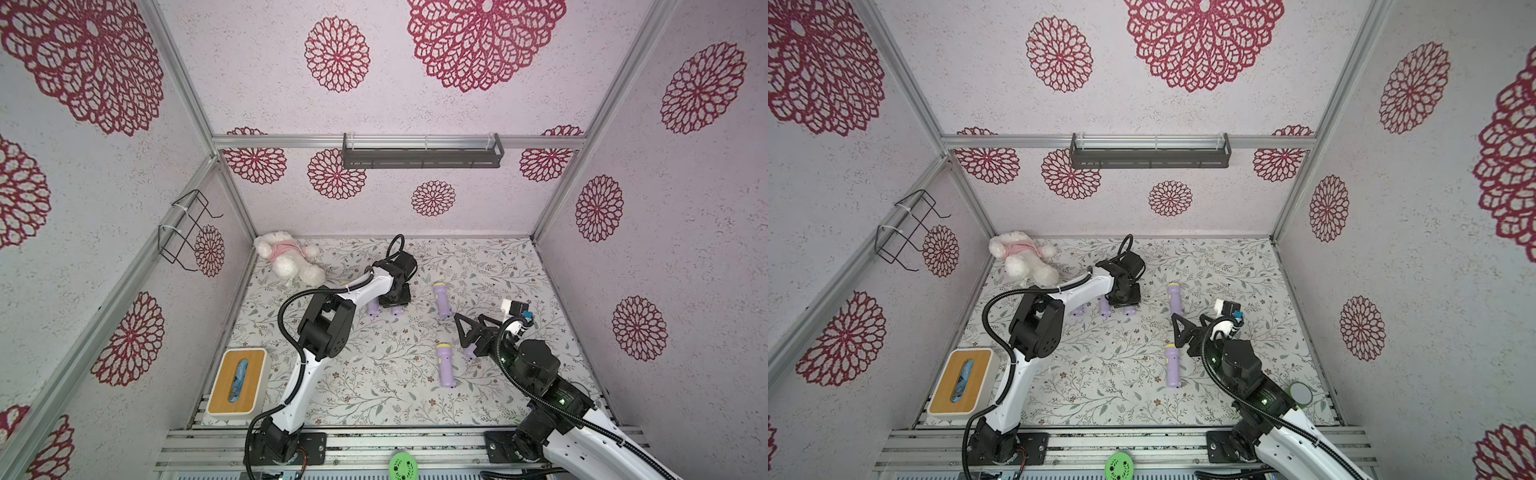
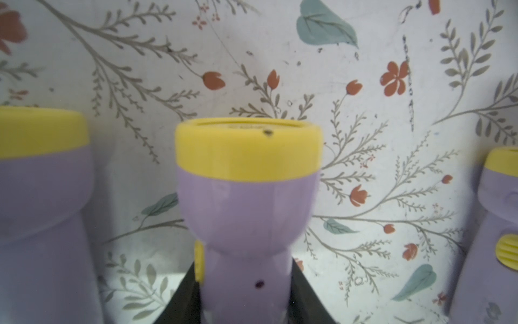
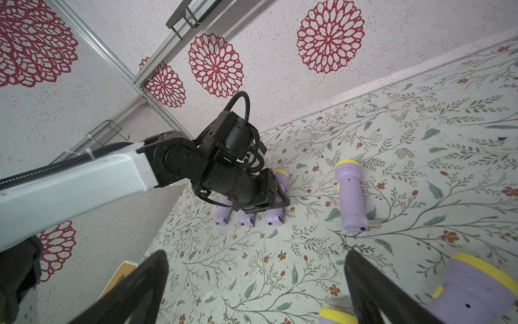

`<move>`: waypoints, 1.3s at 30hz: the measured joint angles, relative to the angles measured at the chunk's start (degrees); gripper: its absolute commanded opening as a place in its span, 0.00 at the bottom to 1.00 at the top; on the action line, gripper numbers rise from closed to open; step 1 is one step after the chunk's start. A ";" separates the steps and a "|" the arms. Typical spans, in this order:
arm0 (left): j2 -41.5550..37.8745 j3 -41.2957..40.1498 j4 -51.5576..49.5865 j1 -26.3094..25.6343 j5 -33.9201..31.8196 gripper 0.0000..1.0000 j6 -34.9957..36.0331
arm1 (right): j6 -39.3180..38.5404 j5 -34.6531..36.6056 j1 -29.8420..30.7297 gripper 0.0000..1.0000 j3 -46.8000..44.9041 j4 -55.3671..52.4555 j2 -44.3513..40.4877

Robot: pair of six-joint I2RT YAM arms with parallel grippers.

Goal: Close the plug at the bottom of the flashlight
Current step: Place the flashlight at the center of the board.

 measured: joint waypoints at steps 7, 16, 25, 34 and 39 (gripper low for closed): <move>0.44 0.83 -0.83 0.00 -0.50 0.28 0.04 | 0.39 0.00 0.00 0.99 0.00 0.00 -0.15; 1.07 1.95 -1.36 0.00 -0.83 0.50 0.46 | 0.42 0.00 0.00 0.99 0.00 0.00 -0.22; 1.36 2.78 -2.49 0.00 -0.96 0.58 0.66 | 0.52 0.00 0.00 0.99 -0.02 0.00 -0.74; 1.27 7.10 -4.72 -0.02 -1.46 0.69 1.22 | 0.92 0.04 0.00 0.99 -0.02 -0.13 -1.44; 0.46 9.97 -6.54 -0.52 -2.43 0.85 1.86 | 0.94 0.61 0.00 0.99 -0.02 -1.07 -2.36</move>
